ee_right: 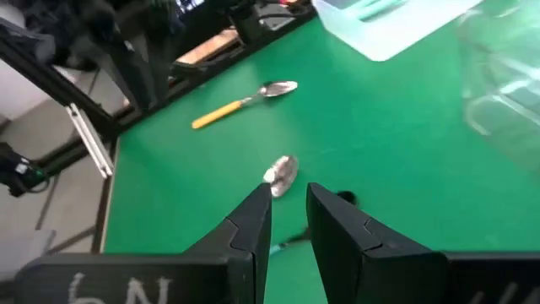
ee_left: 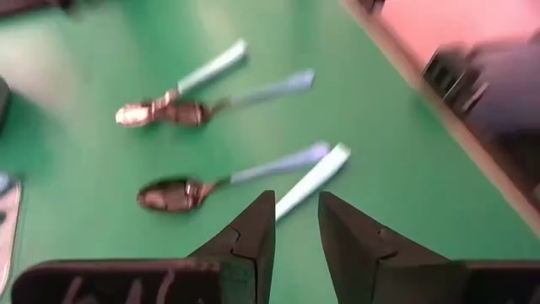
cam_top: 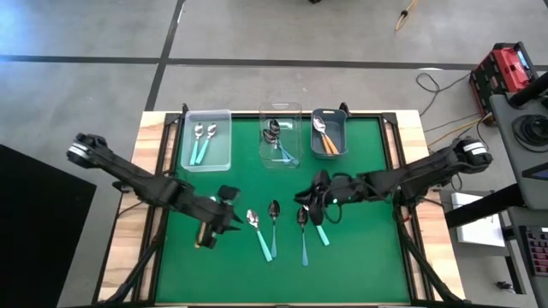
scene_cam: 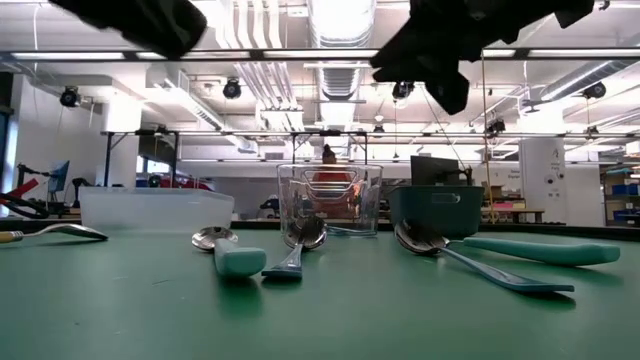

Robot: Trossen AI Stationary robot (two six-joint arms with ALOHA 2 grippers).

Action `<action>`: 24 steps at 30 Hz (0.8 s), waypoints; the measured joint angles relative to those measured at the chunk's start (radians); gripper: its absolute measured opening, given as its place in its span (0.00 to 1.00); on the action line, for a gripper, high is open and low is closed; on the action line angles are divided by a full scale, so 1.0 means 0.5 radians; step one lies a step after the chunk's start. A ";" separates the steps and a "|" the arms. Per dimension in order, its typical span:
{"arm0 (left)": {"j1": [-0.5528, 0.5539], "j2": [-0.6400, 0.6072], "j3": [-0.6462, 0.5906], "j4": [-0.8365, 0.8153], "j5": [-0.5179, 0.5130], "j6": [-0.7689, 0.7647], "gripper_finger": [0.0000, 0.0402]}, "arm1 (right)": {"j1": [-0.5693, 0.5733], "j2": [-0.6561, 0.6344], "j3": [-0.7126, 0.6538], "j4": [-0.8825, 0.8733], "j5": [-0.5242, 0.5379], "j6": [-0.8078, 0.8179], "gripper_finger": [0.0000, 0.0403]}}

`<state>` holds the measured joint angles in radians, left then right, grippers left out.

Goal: Sort silverware by color (type)
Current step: Put the green spoon into the white bin

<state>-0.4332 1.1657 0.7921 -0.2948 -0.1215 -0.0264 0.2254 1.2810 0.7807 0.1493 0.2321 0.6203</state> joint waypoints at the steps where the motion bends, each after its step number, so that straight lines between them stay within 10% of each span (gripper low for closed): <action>1: -0.016 -0.061 -0.039 0.062 -0.001 -0.023 0.19 | 0.023 0.035 0.000 0.024 0.014 0.018 0.17; 12: -0.078 -0.480 -0.341 0.316 -0.102 -0.245 0.19 | 0.200 0.517 0.238 0.302 0.066 0.070 0.17; 24: -0.092 -0.606 -0.311 0.282 -0.104 -0.305 0.19 | 0.221 1.133 1.321 -0.863 0.062 0.129 0.17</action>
<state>-0.4793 0.8629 0.6366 -0.1536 -0.1736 -0.1789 0.3359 1.8473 1.4411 -0.2823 0.2631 0.6847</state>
